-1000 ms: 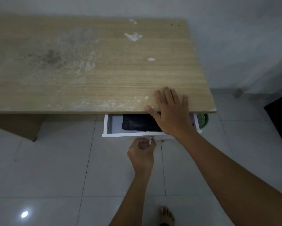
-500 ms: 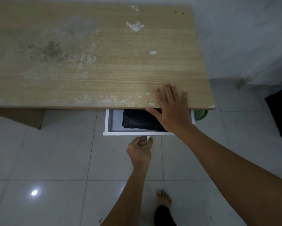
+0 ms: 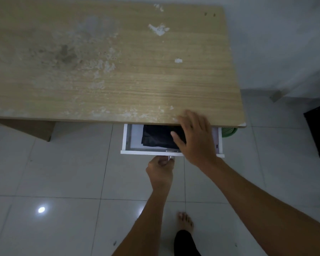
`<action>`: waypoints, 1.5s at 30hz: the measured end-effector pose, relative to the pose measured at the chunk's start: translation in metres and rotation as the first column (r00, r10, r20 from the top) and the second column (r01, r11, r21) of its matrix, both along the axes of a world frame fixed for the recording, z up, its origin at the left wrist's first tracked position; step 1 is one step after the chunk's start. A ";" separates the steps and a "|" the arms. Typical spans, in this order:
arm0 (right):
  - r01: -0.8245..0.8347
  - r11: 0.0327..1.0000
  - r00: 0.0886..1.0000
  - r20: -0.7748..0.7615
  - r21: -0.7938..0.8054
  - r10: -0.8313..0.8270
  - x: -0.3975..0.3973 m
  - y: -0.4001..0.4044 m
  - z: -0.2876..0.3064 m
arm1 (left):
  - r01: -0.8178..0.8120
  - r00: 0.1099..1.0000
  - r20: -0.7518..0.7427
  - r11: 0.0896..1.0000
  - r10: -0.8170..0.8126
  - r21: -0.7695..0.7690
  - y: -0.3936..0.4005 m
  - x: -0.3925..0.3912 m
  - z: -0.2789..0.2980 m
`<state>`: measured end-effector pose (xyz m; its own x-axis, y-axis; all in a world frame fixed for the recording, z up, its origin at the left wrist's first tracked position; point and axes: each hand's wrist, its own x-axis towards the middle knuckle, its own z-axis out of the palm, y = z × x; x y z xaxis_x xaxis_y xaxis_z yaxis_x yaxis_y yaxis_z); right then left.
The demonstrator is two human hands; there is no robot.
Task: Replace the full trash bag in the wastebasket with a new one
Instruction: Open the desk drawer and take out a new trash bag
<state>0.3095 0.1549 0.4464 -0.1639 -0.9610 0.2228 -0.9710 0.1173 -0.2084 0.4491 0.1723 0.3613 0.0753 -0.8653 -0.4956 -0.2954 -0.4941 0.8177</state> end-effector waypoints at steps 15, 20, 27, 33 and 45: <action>0.098 0.888 0.948 0.228 0.450 -0.221 0.023 -0.009 -0.018 | 0.033 0.996 0.079 0.999 -0.030 -0.025 0.002 0.001 -0.002; 0.029 0.834 0.962 0.212 0.551 -0.173 0.015 -0.019 -0.019 | 0.006 0.996 0.090 1.000 -0.007 0.006 0.007 0.006 -0.007; -0.046 0.890 0.998 0.065 0.454 0.018 0.017 -0.008 -0.032 | 0.011 0.995 0.102 0.997 -0.019 0.072 0.018 0.008 -0.011; -0.059 0.966 0.987 0.157 0.251 0.020 0.014 0.006 -0.022 | -0.012 0.995 0.104 0.998 0.005 0.065 0.020 0.005 -0.008; 0.409 0.783 0.796 0.237 0.468 -0.557 0.004 0.010 -0.026 | -0.036 0.999 0.010 0.998 0.036 0.052 0.019 -0.002 -0.010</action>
<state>0.3135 0.1651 0.4205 -0.6231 -0.7229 -0.2985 -0.6320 0.6903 -0.3522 0.4473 0.1914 0.3518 0.1104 -0.8348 -0.5393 -0.2839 -0.5465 0.7879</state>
